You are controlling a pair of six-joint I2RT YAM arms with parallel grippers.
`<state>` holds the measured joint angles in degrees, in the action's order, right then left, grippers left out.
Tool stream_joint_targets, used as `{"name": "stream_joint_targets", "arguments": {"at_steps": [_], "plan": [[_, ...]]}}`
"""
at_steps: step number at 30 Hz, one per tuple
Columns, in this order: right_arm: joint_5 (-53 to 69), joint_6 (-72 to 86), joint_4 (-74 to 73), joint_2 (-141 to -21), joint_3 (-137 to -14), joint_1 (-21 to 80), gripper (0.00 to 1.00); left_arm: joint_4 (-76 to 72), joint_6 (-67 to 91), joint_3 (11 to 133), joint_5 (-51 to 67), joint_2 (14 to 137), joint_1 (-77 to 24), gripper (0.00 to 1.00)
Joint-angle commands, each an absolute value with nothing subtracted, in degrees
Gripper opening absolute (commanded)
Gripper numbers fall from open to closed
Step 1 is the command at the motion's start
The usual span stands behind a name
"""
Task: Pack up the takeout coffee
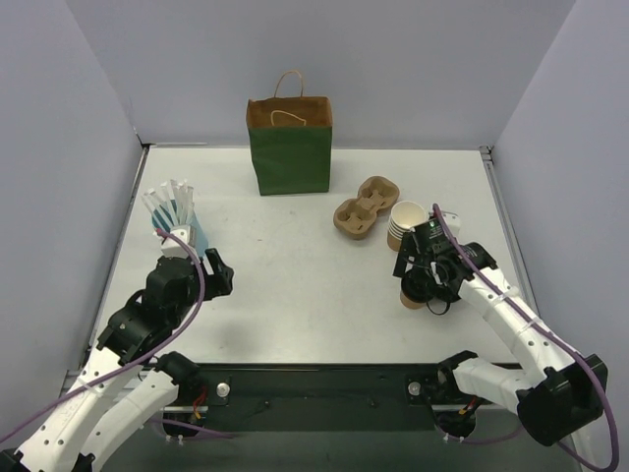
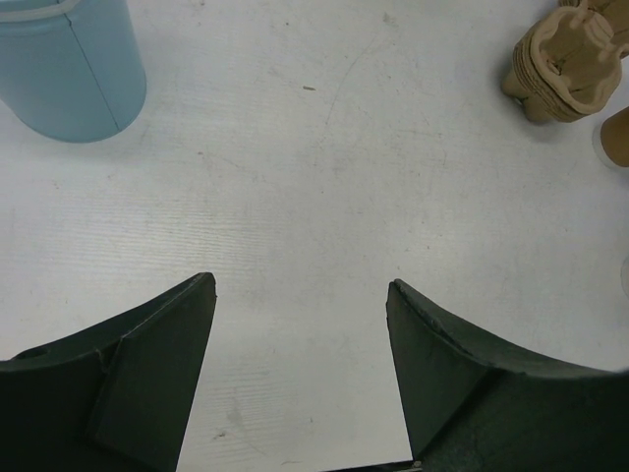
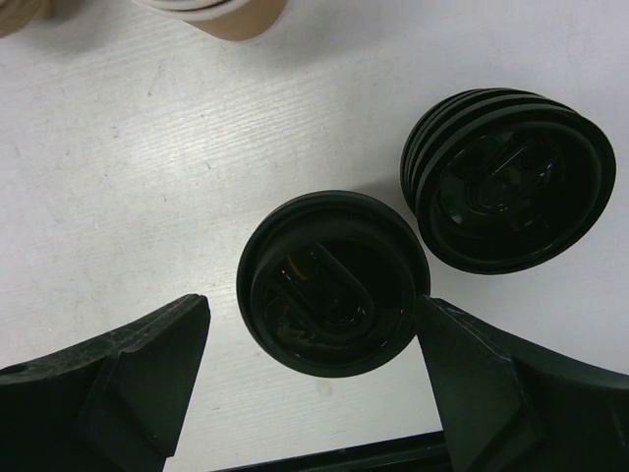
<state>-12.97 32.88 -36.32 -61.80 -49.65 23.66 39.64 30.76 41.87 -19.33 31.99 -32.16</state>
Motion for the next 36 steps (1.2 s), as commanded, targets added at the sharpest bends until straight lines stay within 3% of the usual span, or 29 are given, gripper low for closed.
{"name": "stream_joint_targets", "arguments": {"at_steps": [1, 9, 17, 23, 36], "plan": [[-10.3, 30.8, -40.2, -58.6, -55.1, 23.9, 0.88, 37.3, 29.7, 46.5, -19.6, 36.6, -32.2, 0.79], [-8.0, 28.3, -40.6, -55.4, -61.3, 29.8, 0.87, 30.1, 29.7, 62.0, -20.0, 54.4, -29.3, 0.75], [-8.0, 27.2, -39.5, -54.2, -61.9, 37.4, 0.86, 21.5, 33.8, 77.9, -11.1, 72.9, -19.0, 0.68], [-5.7, 26.6, -37.3, -54.0, -60.4, 38.9, 0.86, 4.6, 31.5, 82.9, -7.2, 82.8, -16.6, 0.65], [-5.3, 24.5, -35.1, -59.1, -60.1, 40.5, 0.86, 10.7, 35.0, 107.8, -8.1, 106.7, -13.4, 0.61]]}}
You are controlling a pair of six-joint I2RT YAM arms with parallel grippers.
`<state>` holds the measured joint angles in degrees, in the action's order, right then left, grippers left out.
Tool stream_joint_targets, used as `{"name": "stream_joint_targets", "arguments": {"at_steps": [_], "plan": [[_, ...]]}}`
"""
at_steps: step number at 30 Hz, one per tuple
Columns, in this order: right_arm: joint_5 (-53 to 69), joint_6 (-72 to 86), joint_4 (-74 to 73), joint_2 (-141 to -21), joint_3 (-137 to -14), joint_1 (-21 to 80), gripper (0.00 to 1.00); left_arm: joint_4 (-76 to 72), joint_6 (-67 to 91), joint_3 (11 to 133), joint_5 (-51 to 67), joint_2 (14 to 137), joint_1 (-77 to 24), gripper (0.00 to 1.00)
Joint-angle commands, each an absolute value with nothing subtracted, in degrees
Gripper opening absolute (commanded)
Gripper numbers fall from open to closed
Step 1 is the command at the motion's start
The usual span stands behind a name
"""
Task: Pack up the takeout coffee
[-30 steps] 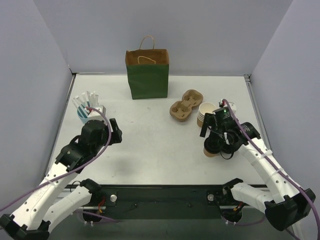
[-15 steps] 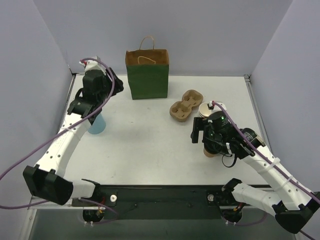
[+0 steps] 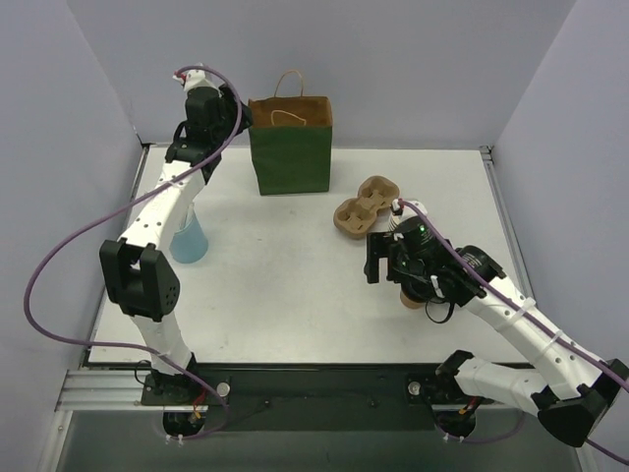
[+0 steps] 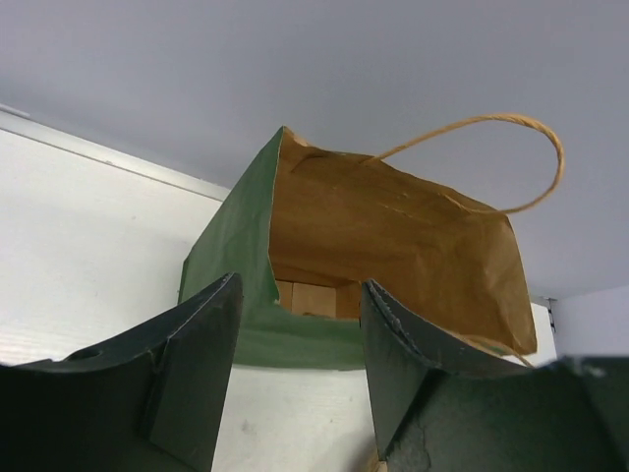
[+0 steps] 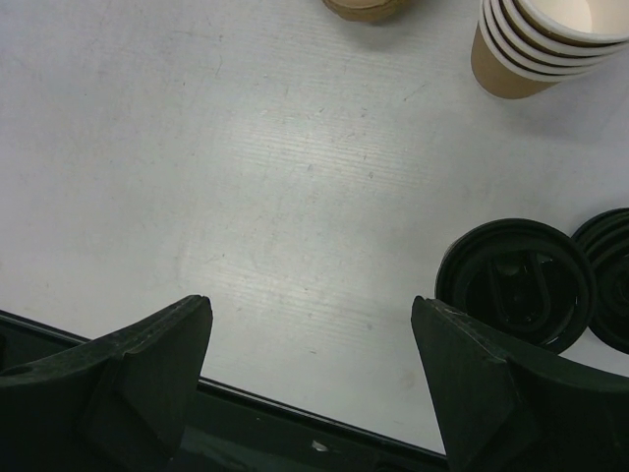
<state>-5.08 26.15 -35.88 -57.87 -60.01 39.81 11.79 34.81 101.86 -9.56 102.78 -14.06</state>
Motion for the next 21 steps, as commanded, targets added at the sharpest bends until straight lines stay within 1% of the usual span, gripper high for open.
{"name": "stream_joint_targets", "arguments": {"at_steps": [1, 4, 7, 11, 12, 13, 14, 15, 16, 21], "plan": [[-5.4, 24.3, -35.0, -59.2, -60.1, 40.4, 0.86, 10.7, 34.7, 109.0, -7.5, 108.7, -13.4, 0.61], [-6.5, 23.8, -34.9, -59.9, -60.2, 40.5, 0.87, 12.4, 33.5, 114.1, -6.7, 112.9, -13.4, 0.58], [-6.7, 23.6, -34.8, -60.1, -60.1, 40.6, 0.86, 16.9, 32.4, 119.6, -7.0, 116.1, -13.4, 0.51], [-6.8, 23.7, -34.6, -60.0, -60.0, 40.6, 0.87, 20.1, 30.8, 122.0, -8.2, 116.5, -13.4, 0.31], [-6.8, 23.7, -34.6, -60.0, -59.9, 40.6, 0.87, 20.6, 30.2, 122.1, -8.5, 116.4, -13.4, 0.29], [-6.7, 23.9, -34.5, -59.8, -59.9, 40.6, 0.87, 21.7, 29.9, 122.2, -8.8, 116.0, -13.4, 0.29], [-6.7, 23.9, -34.5, -59.6, -59.9, 40.7, 0.86, 22.1, 29.9, 122.2, -9.2, 115.8, -13.4, 0.31], [-6.7, 23.8, -34.5, -59.6, -59.9, 40.7, 0.87, 22.4, 29.3, 122.2, -10.4, 115.8, -13.4, 0.4], [-6.8, 23.8, -34.5, -59.2, -60.0, 40.8, 0.87, 22.8, 28.7, 122.2, -10.8, 115.5, -13.4, 0.43], [-7.1, 23.9, -34.2, -59.4, -59.9, 40.8, 0.87, 22.8, 26.9, 122.7, -10.9, 116.3, -13.4, 0.46]]}}
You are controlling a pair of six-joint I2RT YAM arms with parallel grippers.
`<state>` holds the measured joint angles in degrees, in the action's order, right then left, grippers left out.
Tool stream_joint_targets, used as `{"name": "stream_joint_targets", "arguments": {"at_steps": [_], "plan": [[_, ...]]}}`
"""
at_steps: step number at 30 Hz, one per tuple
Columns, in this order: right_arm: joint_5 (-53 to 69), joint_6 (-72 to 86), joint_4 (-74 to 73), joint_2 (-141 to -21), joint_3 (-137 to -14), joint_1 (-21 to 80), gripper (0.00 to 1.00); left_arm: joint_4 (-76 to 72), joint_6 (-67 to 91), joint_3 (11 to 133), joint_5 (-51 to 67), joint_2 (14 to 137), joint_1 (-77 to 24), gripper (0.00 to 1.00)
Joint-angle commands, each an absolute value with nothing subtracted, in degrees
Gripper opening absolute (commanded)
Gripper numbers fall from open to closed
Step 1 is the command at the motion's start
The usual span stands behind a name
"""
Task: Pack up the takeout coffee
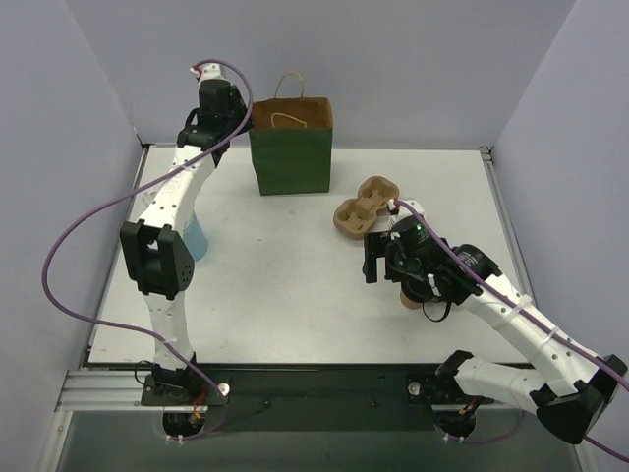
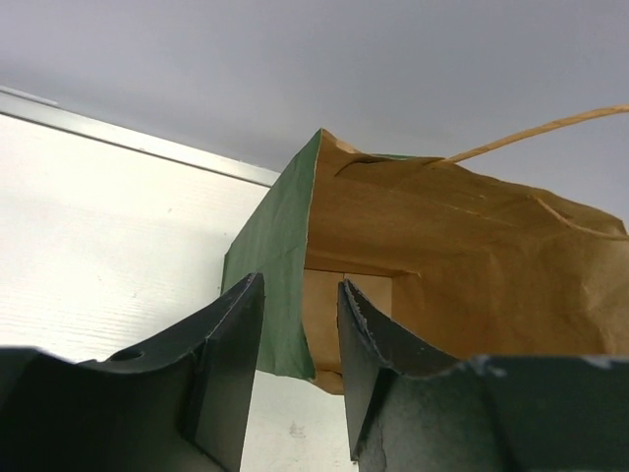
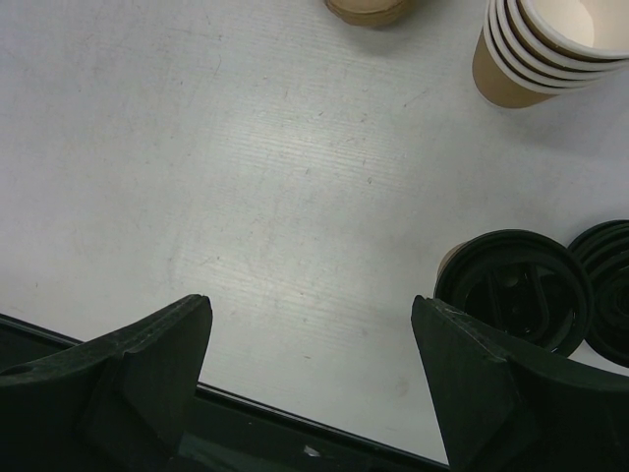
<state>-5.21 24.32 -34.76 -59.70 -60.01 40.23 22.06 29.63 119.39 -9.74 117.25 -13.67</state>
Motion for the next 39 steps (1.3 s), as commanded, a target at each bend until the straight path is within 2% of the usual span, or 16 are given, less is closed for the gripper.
{"name": "stream_joint_targets", "arguments": {"at_steps": [1, 5, 9, 11, 16, 21, 23, 24, 29, 32, 35, 39], "plan": [[-6.9, 23.9, -34.2, -59.6, -59.9, 40.7, 0.87, 23.5, 26.8, 123.8, -10.7, 117.1, -13.4, 0.46], [-6.7, 23.9, -33.8, -60.0, -59.8, 40.8, 0.86, 24.8, 26.0, 126.2, -10.4, 119.0, -13.4, 0.46], [-7.0, 23.9, -33.7, -60.1, -59.9, 40.8, 0.87, 25.0, 25.4, 127.3, -8.3, 120.1, -13.4, 0.36], [-6.9, 24.0, -33.7, -60.1, -59.9, 40.9, 0.87, 25.4, 25.0, 127.3, -7.7, 120.1, -13.5, 0.35], [-7.0, 24.0, -33.7, -59.2, -59.9, 40.9, 0.87, 26.7, 24.1, 127.2, -9.2, 120.5, -13.5, 0.41], [-7.3, 24.1, -33.7, -59.3, -59.7, 40.9, 0.87, 26.6, 24.0, 127.4, -8.2, 121.6, -13.5, 0.42], [-7.3, 23.9, -33.7, -59.3, -59.7, 40.9, 0.87, 26.8, 23.7, 127.3, -7.6, 121.8, -13.5, 0.35], [-7.4, 23.8, -33.7, -59.4, -59.8, 41.0, 0.87, 27.2, 23.6, 127.4, -7.0, 121.6, -13.5, 0.26], [-7.5, 23.6, -33.7, -58.7, -60.6, 40.9, 0.86, 29.1, 19.5, 126.8, -2.6, 118.8, -13.4, 0.05], [-7.1, 23.6, -33.8, -58.1, -61.7, 40.9, 0.87, 31.5, 16.8, 126.3, 4.0, 116.3, -12.5, 0.0], [-7.3, 23.7, -34.4, -56.4, -62.4, 40.9, 0.86, 33.2, 14.9, 122.3, 11.7, 113.0, -11.1, 0.0], [-7.1, 23.6, -34.8, -54.4, -63.6, 40.9, 0.87, 35.3, 10.7, 115.5, 16.1, 106.6, -10.3, 0.0]]}}
